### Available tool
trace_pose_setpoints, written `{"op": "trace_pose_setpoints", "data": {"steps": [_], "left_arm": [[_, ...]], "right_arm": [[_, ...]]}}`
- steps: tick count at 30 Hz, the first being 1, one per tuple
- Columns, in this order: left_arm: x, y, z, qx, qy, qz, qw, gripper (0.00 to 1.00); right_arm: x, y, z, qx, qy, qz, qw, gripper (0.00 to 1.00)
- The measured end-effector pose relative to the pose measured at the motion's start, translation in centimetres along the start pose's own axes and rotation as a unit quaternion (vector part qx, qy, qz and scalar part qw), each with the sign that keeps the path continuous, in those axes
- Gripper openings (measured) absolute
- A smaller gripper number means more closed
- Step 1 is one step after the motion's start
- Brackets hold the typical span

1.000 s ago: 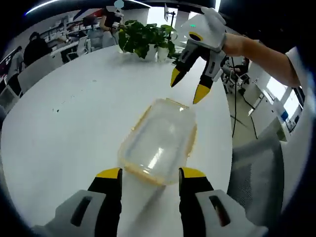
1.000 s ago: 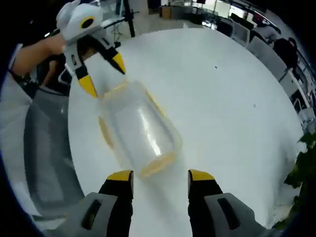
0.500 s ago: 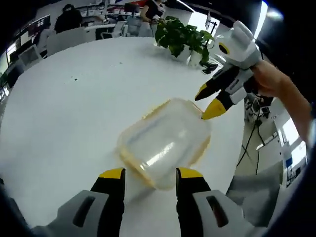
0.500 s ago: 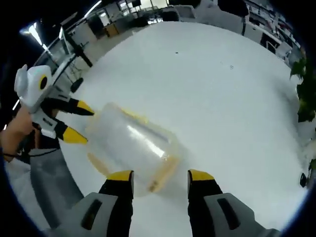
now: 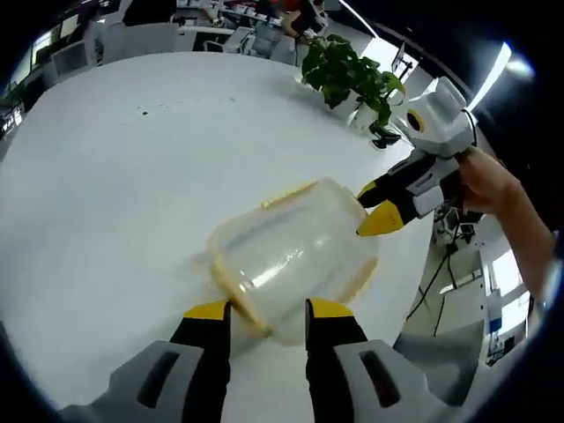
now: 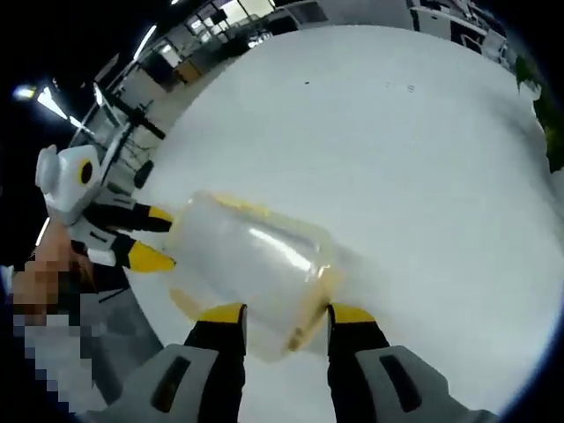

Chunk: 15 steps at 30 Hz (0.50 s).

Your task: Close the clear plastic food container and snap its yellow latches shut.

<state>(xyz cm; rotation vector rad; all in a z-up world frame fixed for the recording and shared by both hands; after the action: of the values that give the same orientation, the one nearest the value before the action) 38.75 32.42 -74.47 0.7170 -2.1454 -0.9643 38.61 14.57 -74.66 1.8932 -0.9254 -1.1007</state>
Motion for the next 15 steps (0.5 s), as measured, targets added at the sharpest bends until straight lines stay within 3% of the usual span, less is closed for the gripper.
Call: {"op": "trace_pose_setpoints", "data": {"steps": [3, 4, 7, 15], "left_arm": [[0.00, -0.10, 0.08, 0.005, 0.012, 0.004, 0.9999, 0.29], [0.01, -0.14, 0.13, 0.004, 0.010, 0.005, 0.9999, 0.27], [0.03, 0.22, 0.07, -0.012, 0.000, 0.000, 0.9999, 0.26], [-0.30, 0.15, -0.05, -0.010, 0.002, 0.007, 0.9999, 0.28]], "right_arm": [[0.18, -0.10, 0.09, 0.005, -0.016, -0.009, 0.9998, 0.33], [-0.36, -0.42, -0.17, 0.017, -0.068, -0.014, 0.9974, 0.32], [-0.08, -0.39, -0.41, 0.011, -0.021, -0.016, 0.9996, 0.32], [-0.64, -0.38, 0.06, 0.011, -0.040, 0.001, 0.9991, 0.36]]}}
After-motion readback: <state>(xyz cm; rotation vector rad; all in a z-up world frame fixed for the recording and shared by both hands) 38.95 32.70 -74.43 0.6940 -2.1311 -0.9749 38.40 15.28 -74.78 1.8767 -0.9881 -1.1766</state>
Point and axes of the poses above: the point that each gripper's makers call its tool centre point, and the gripper's own axes: y roughly backward along the fingers, x roughly to its right, z roughly out of its underside, the point moved 4 cm from there along y, roughly backward along the fingers
